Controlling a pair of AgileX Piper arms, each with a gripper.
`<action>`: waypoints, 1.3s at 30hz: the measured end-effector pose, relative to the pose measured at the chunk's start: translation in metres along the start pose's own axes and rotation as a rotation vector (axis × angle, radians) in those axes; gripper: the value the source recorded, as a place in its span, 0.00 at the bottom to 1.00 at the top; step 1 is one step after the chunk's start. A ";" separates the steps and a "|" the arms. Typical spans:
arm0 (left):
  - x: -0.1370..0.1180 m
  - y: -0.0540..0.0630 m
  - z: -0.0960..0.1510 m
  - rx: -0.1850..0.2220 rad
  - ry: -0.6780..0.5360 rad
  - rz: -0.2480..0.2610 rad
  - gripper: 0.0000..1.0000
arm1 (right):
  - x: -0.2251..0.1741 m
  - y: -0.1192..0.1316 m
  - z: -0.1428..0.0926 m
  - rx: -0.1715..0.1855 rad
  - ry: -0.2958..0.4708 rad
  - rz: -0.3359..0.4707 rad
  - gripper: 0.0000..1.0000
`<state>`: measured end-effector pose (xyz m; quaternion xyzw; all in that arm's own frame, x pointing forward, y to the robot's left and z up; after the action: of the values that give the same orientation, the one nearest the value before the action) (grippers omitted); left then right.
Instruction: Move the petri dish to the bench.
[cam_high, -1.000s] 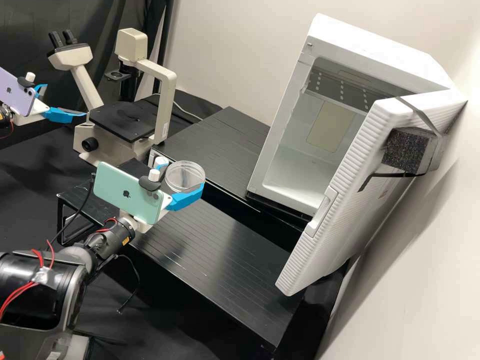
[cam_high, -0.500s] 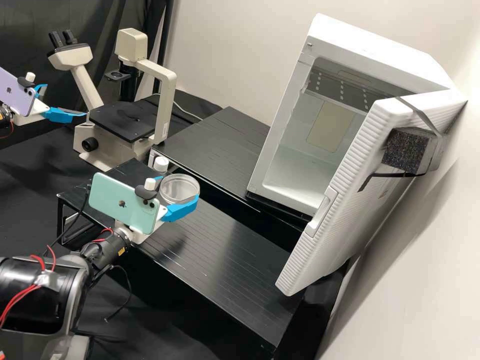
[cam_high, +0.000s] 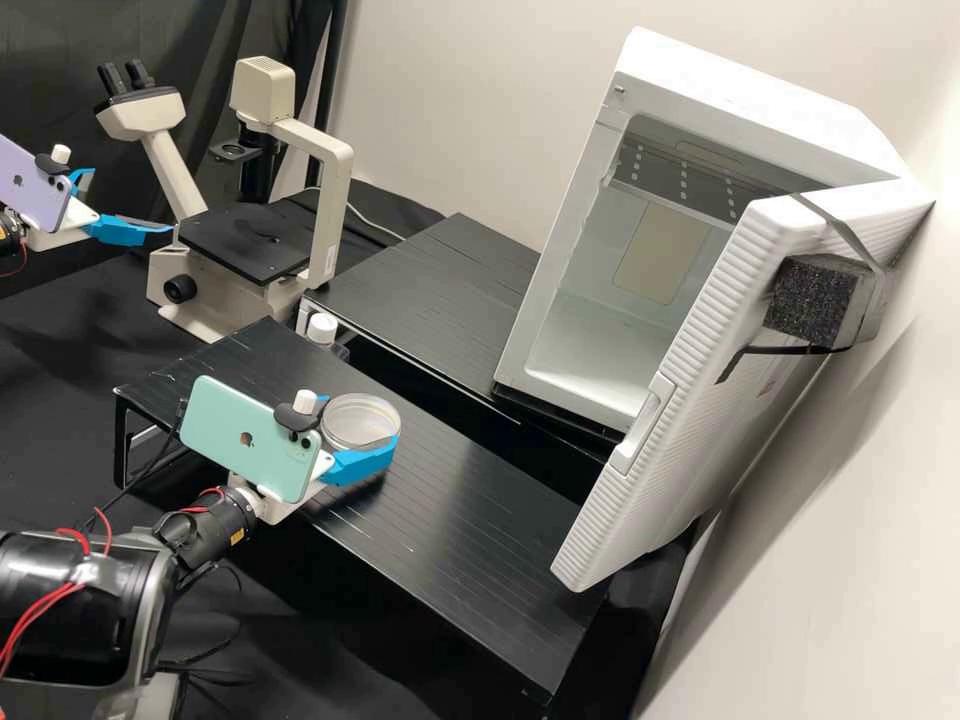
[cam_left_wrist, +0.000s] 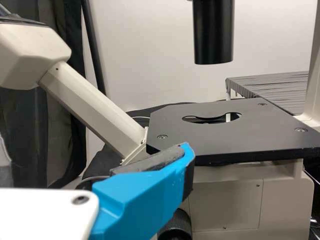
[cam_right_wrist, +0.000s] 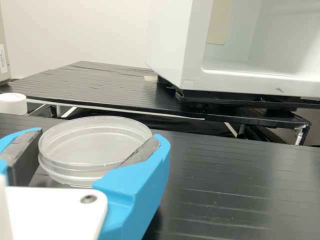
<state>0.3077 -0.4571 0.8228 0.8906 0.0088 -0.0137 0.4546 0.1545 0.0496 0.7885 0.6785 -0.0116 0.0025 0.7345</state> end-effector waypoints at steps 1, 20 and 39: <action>0.000 0.000 0.000 0.000 0.000 0.000 1.00 | 0.000 0.000 0.000 0.000 0.000 0.000 0.00; 0.000 0.000 0.000 0.000 0.000 0.000 1.00 | 0.000 -0.004 0.007 -0.016 -0.087 -0.006 0.00; 0.000 0.000 0.000 0.000 0.000 0.000 1.00 | 0.003 -0.002 0.014 -0.007 -0.135 0.014 0.00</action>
<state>0.3077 -0.4571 0.8228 0.8906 0.0088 -0.0137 0.4546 0.1577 0.0352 0.7880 0.6744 -0.0657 -0.0383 0.7344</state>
